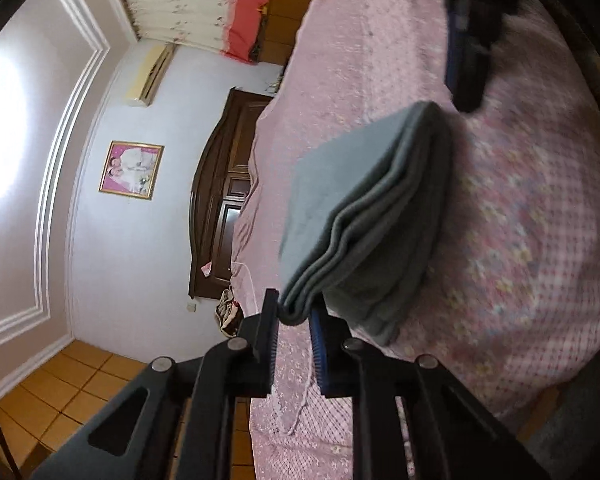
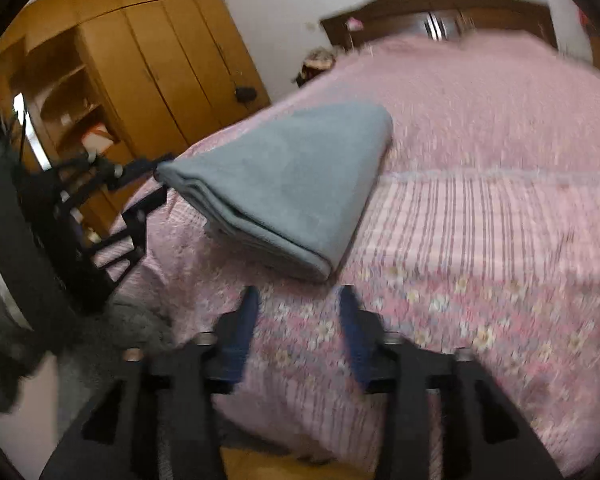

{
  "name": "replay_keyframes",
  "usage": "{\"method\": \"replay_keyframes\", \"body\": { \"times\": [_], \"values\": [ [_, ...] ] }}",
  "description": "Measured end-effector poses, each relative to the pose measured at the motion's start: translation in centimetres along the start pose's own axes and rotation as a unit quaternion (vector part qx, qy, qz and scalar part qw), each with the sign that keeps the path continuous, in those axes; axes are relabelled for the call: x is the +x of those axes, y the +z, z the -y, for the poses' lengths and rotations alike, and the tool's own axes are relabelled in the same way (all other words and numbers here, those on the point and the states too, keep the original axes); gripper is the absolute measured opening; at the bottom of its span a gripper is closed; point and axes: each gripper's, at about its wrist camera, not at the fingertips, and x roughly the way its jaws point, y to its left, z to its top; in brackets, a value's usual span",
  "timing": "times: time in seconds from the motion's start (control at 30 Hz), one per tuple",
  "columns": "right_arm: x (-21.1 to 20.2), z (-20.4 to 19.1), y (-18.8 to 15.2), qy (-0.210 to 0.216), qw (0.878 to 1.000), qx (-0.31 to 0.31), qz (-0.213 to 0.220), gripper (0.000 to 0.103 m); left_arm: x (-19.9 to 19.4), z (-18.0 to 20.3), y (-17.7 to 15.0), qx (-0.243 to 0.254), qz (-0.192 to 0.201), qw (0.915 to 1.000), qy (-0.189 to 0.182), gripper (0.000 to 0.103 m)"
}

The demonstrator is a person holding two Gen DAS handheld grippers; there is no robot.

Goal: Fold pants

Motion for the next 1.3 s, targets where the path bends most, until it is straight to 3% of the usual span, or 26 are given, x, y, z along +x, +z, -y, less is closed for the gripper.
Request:
{"method": "replay_keyframes", "body": {
  "times": [0.1, 0.23, 0.33, 0.57, 0.7, 0.8, 0.97, 1.17, 1.2, 1.27, 1.3],
  "values": [
    [1.5, -1.1, 0.0, -0.046, 0.999, -0.027, 0.007, 0.047, -0.1, -0.6, 0.5, -0.01, 0.003, 0.9999, 0.009, 0.015],
    [2.1, -1.9, 0.8, -0.028, 0.999, -0.024, 0.025, 0.048, -0.2, -1.5, 0.9, -0.009, 0.008, 0.9997, 0.021, 0.014],
    [2.5, -2.1, 1.0, -0.022, 0.999, -0.012, 0.034, 0.056, -0.3, -1.9, 1.0, -0.005, 0.013, 0.9996, 0.026, 0.014],
    [2.8, -0.8, 2.0, -0.016, 0.998, 0.044, 0.052, 0.056, -0.7, -2.7, 0.7, -0.01, 0.026, 0.9989, 0.039, 0.014],
    [3.4, 0.4, 2.4, -0.08, 0.994, 0.056, 0.05, 0.056, -0.5, -2.9, 1.0, -0.012, 0.028, 0.9987, 0.042, 0.015],
    [2.2, 1.7, 1.9, -0.091, 0.99, 0.094, 0.059, 0.056, -0.2, -2.9, 0.8, -0.013, 0.027, 0.9986, 0.043, 0.015],
    [1.8, 3.7, 1.2, -0.078, 0.988, 0.128, 0.043, 0.056, 1.2, -1.5, -0.6, -0.016, -0.01, 0.9992, 0.036, 0.015],
    [2.2, 2.3, 1.6, -0.101, 0.989, 0.099, 0.04, 0.058, 0.9, 1.4, -1.9, -0.014, -0.049, 0.9987, 0.01, 0.015],
    [2.3, 2.3, 1.5, -0.101, 0.989, 0.098, 0.039, 0.058, 0.2, 1.6, -1.7, -0.013, -0.046, 0.9988, 0.011, 0.017],
    [2.5, 2.6, 1.5, -0.095, 0.989, 0.106, 0.037, 0.058, -1.3, 2.5, -1.1, 0.006, -0.019, 0.9997, 0.013, 0.039],
    [2.5, 2.8, 1.5, -0.092, 0.989, 0.11, 0.037, 0.058, -2.1, 3.0, -0.8, 0.022, -0.005, 0.9996, 0.017, 0.065]
  ]
}}
